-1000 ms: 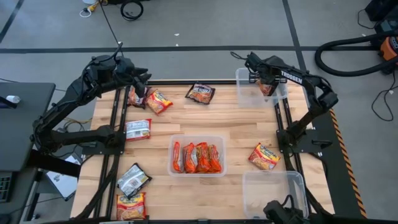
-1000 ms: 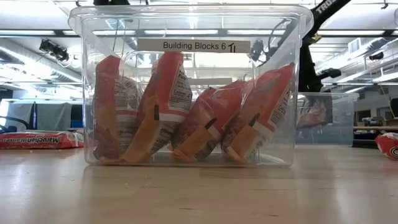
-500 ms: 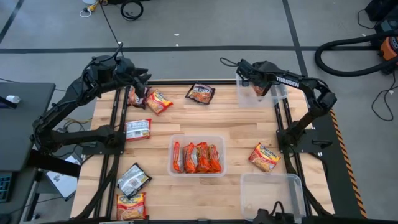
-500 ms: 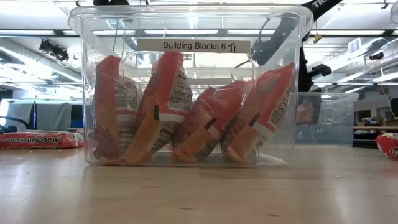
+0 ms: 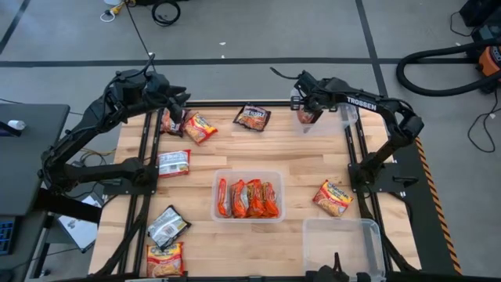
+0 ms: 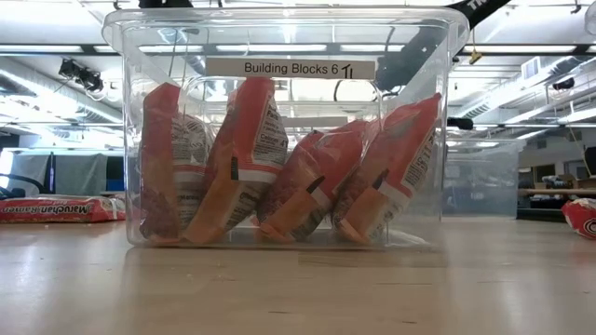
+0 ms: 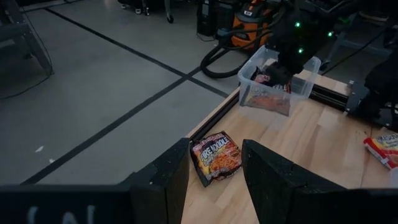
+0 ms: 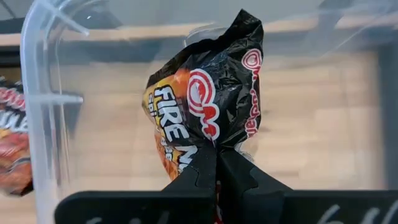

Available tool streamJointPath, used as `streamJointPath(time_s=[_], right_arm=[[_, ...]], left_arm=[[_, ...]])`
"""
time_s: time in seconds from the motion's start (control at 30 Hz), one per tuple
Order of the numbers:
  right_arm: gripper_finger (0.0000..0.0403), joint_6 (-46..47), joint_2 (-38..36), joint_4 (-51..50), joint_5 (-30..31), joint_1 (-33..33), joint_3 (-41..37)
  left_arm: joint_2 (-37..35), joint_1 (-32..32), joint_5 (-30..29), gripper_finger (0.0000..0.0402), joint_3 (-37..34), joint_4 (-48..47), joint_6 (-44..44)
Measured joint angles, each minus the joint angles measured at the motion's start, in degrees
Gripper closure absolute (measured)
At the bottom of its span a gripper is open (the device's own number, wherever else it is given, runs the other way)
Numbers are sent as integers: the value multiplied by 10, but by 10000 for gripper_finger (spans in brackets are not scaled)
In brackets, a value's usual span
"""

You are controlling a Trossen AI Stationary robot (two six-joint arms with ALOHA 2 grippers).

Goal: Sort Maruchan noodles
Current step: Put the black noodle pack into the top transparent bin, then move the bottom right transparent bin to the middle right of the table

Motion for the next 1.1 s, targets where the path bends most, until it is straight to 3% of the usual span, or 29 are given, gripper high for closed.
streamJointPath(time_s=[0.2,0.47,0.6,0.77,0.9,1.1], right_arm=[[394,6,-13,1,-61,0,0],[373,0,-46,5,-74,0,0],[337,-8,-45,82,-65,3,-42],[314,-1,-45,172,-63,12,-98],[306,-23,-48,140,-71,7,-87],[283,-166,-49,31,-97,-36,-43]], left_arm=[[0,0,0,251,0,-13,0],[0,0,0,251,0,-17,-15],[14,1,37,251,0,-35,-34],[38,0,44,251,0,-66,-31],[41,1,44,251,0,-70,-31],[41,1,44,251,0,-70,-33]])
